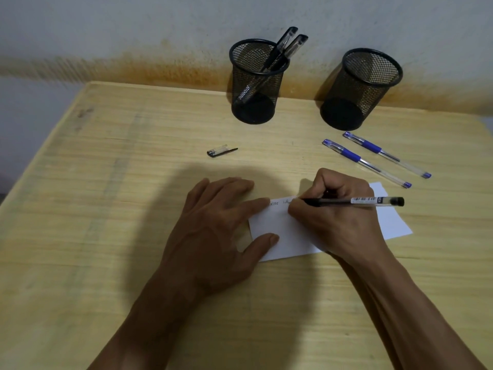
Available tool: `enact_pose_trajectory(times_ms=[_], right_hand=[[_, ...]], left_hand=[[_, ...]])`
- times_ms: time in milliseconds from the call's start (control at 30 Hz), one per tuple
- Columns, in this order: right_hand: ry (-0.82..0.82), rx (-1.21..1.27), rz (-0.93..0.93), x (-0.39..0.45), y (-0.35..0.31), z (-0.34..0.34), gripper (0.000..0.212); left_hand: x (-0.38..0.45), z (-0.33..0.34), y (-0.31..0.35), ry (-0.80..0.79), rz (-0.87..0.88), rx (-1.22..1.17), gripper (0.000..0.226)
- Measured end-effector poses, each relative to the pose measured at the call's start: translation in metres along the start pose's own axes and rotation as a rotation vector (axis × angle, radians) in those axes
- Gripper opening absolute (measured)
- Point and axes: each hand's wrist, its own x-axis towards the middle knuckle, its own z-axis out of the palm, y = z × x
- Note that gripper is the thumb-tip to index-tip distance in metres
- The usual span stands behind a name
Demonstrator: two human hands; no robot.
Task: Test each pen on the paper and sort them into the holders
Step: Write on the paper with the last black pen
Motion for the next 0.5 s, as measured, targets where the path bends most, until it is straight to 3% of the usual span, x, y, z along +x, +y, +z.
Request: enact_pose_trajectory(times_ms=[500], right_hand=[[0.009, -0.008, -0.006, -0.0016, -0.003, -0.0003, 0.021]], left_hand=[[0.0002, -0.0003, 0.0002, 0.0, -0.007, -0.006, 0.054]])
